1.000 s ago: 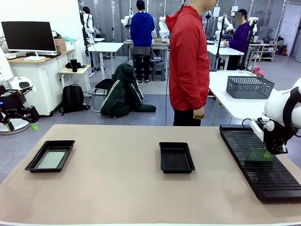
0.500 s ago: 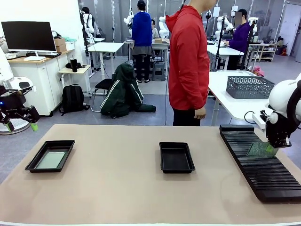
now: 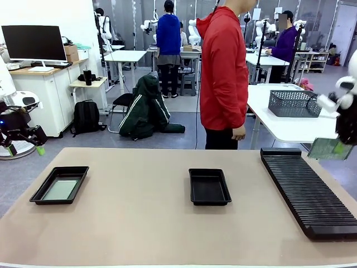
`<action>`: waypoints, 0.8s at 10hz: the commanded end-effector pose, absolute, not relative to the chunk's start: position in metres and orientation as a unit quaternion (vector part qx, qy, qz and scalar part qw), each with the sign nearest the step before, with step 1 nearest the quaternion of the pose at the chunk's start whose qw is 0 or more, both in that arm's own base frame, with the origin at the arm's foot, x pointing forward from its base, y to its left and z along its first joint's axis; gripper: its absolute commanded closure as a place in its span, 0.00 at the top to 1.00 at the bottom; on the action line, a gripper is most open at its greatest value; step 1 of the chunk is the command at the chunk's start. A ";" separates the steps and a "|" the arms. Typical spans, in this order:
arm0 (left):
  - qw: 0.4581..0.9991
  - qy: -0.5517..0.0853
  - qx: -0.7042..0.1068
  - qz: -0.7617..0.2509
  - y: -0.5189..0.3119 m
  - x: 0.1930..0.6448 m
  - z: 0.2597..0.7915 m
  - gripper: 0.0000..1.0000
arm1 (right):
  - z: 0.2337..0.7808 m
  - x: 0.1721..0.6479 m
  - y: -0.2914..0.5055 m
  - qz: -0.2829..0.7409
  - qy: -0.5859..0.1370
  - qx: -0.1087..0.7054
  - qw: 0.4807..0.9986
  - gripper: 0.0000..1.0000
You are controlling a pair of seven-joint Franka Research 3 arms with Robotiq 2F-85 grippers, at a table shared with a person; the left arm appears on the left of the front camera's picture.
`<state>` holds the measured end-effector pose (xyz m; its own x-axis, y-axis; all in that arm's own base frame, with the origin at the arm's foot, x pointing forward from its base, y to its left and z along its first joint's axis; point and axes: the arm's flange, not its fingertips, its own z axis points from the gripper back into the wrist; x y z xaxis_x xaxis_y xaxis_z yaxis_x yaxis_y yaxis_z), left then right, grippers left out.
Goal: Inspect and transfer BCBs to ESD trays.
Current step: Pick up the Blank PCB from the PCB Rack and place it in the right ESD tray.
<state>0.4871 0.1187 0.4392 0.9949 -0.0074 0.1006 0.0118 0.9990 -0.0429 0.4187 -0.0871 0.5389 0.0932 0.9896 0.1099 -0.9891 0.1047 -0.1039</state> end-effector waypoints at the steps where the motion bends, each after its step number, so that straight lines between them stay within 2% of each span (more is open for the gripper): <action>1: 0.998 -0.052 -0.025 -0.008 0.120 0.486 0.439 1.00 | 0.591 0.411 -0.088 0.655 -0.069 0.001 0.753 0.01; 5: 0.998 -0.052 -0.025 -0.008 0.120 0.486 0.439 1.00 | 0.676 0.406 -0.095 0.634 -0.070 0.016 0.770 0.01; 7: 0.998 -0.052 -0.025 -0.008 0.120 0.486 0.439 1.00 | 0.693 0.410 -0.098 0.623 -0.075 0.017 0.778 0.01; 8: 0.998 -0.052 -0.025 -0.008 0.120 0.486 0.439 1.00 | 0.680 0.396 -0.097 0.642 -0.076 0.004 0.763 0.01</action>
<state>0.4871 0.1187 0.4392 0.9949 -0.0074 0.1005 0.0117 0.9990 -0.0429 0.4029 -0.0991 0.6885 0.1765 0.9772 0.1182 -0.9783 0.1874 -0.0889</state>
